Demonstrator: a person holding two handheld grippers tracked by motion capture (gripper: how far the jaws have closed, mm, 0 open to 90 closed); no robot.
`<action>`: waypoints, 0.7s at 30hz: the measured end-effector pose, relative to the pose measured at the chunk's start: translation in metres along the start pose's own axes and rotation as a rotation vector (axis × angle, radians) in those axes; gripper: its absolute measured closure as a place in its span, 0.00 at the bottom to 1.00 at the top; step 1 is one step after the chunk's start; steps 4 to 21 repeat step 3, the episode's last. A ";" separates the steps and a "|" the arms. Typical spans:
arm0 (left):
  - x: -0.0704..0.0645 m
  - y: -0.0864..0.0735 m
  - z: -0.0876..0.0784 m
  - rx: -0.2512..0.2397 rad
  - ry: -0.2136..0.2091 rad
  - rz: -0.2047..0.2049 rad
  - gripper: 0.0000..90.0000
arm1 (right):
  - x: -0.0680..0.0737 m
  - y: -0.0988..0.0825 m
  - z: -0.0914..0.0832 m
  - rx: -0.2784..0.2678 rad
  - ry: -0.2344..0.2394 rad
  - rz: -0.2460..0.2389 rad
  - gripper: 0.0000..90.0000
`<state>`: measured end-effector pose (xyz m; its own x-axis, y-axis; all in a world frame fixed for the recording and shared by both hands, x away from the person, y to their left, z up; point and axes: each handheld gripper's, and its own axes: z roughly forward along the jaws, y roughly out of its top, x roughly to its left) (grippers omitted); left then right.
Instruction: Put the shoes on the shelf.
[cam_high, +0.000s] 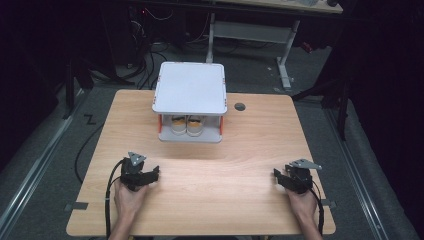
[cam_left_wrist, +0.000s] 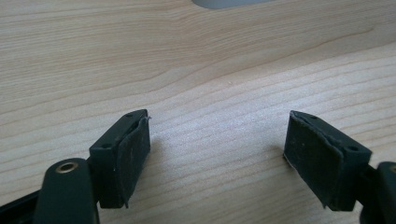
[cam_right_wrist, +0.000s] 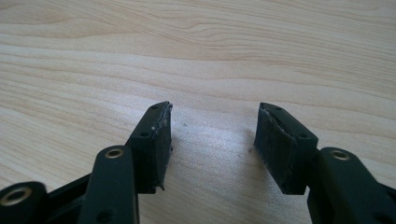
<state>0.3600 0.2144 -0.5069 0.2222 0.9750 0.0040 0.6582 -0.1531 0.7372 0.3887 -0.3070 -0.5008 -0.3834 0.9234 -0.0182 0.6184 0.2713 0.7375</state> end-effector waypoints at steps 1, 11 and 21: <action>0.000 0.000 0.000 0.000 -0.001 -0.001 0.25 | 0.000 0.000 0.000 0.000 0.000 0.000 0.51; 0.000 0.000 0.000 0.000 -0.001 -0.001 0.25 | 0.000 0.000 0.000 0.000 0.002 -0.002 0.50; 0.000 0.000 0.000 0.000 -0.001 -0.001 0.25 | 0.000 0.000 0.000 0.000 0.002 -0.002 0.50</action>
